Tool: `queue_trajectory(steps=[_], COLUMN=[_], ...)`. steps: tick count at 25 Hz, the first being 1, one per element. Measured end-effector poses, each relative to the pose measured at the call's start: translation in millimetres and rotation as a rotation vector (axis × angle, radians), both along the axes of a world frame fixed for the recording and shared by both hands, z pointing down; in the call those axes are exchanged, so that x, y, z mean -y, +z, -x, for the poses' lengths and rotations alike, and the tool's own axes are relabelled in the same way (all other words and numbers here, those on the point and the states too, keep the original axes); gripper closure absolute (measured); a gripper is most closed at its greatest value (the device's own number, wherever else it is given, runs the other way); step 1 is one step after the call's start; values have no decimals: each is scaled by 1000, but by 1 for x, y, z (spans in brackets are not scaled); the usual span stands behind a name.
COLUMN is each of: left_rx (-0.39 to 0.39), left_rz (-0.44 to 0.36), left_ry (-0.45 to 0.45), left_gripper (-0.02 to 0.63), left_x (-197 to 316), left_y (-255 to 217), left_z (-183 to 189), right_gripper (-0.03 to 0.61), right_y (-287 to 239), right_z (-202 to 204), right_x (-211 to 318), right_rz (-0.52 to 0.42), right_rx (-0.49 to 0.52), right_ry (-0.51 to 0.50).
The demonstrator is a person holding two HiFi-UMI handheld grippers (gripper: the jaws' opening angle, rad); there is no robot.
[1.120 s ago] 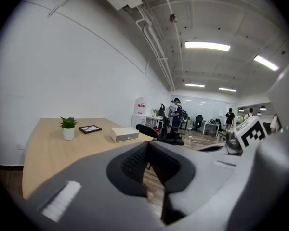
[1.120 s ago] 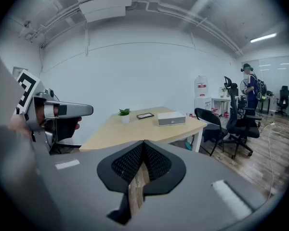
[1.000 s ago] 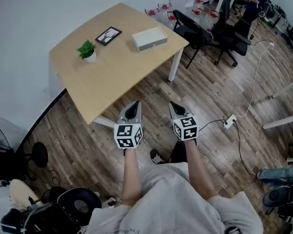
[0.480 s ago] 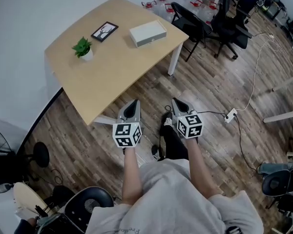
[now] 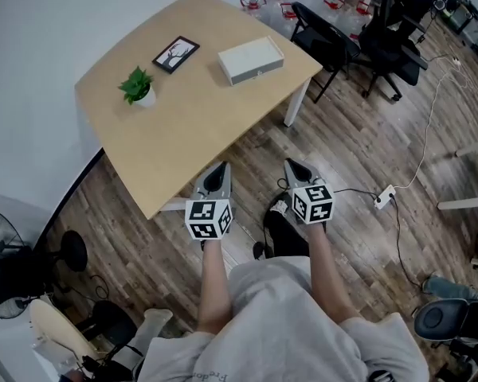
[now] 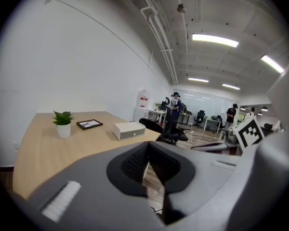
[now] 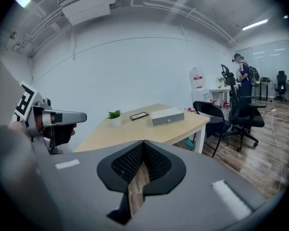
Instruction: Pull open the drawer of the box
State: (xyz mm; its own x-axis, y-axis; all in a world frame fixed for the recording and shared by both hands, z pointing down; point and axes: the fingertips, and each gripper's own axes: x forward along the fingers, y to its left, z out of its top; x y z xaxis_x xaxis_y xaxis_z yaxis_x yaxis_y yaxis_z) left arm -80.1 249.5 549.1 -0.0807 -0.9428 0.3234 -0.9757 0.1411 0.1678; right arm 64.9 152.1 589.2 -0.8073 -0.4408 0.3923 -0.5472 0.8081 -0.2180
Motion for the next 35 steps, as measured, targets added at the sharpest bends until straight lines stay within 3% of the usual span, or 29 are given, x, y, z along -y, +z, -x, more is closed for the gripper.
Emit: queue_trajectory(steps=[14, 21, 25, 30, 35], left_rx=[49, -14, -25, -87, -96], left_rz=[44, 26, 28, 3, 7], left_ry=[29, -10, 7, -10, -9], left_gripper=[560, 560, 560, 560, 560], left_x=[171, 218, 237, 263, 297], left_y=[-9, 4, 8, 8, 5], left_z=[61, 79, 86, 114, 143], right_gripper=[577, 576, 577, 576, 576], right_y=[4, 5, 5, 9, 8], right_z=[60, 77, 77, 94, 117], right_x=[166, 203, 228, 250, 271], right_rz=[23, -1, -5, 18, 6], right_rx=[-7, -46, -58, -69, -94], right_ry=[-15, -58, -19, 2, -19])
